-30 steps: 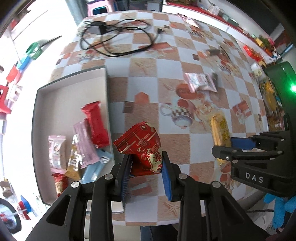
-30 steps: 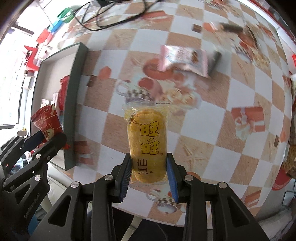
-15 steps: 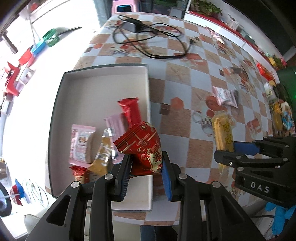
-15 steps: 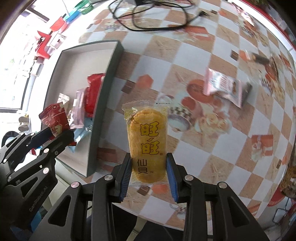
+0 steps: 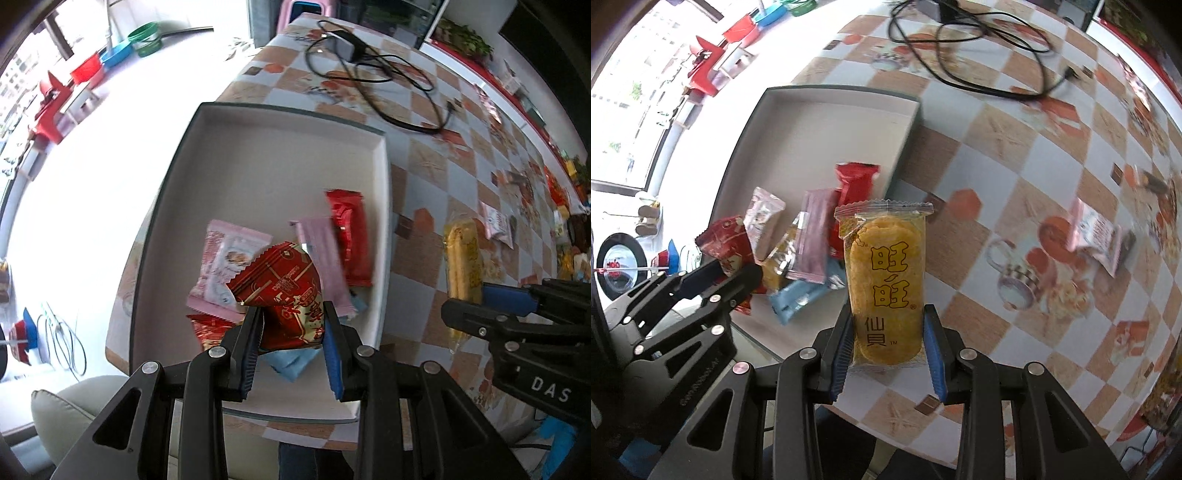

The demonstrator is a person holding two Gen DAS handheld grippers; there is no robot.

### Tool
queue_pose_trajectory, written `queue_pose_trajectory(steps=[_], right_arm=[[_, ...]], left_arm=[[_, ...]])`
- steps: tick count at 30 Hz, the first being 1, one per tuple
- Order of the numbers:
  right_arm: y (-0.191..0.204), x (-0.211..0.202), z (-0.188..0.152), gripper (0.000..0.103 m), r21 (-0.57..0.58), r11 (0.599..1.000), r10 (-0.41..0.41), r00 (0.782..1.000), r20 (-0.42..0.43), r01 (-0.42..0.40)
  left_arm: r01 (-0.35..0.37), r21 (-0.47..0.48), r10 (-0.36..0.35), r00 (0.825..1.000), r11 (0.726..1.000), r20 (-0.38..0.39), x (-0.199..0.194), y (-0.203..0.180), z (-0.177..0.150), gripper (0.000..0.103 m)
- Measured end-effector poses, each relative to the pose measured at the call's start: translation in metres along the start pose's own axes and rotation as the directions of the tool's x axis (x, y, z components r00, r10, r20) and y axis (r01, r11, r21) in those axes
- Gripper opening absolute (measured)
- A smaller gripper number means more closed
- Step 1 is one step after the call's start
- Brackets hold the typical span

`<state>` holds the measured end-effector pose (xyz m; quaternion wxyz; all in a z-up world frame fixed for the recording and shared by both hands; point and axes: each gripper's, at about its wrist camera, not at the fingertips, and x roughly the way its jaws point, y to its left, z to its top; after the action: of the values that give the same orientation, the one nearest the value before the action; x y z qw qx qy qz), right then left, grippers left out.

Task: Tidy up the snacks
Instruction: 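Carry the cracker pack and red packet over the white tray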

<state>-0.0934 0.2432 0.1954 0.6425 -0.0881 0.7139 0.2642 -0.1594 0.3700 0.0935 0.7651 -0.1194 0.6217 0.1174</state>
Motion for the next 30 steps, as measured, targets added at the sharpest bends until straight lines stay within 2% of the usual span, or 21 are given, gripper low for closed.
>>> queue_pose_trajectory(steps=[13,24,30], right_arm=[[0.041,0.019,0.026,0.037,-0.039,0.999,0.023,0.999,-0.025,-0.024],[0.053,0.044,0.051,0.037,-0.011,0.999,0.039,0.997,-0.065,-0.039],[0.058,0.049,0.053,0.037,-0.012,0.999,0.040,0.996,-0.077,-0.041]], left_arm=[[-0.027,-0.048,0.025,0.999,0.998,-0.034,0.013,0.033,-0.001,0.034],[-0.034,-0.046,0.030,0.997,0.998,-0.070,0.029,0.043,0.005,0.034],[-0.039,-0.040,0.035,0.995,0.998,-0.094,0.037,0.044,0.003,0.034]])
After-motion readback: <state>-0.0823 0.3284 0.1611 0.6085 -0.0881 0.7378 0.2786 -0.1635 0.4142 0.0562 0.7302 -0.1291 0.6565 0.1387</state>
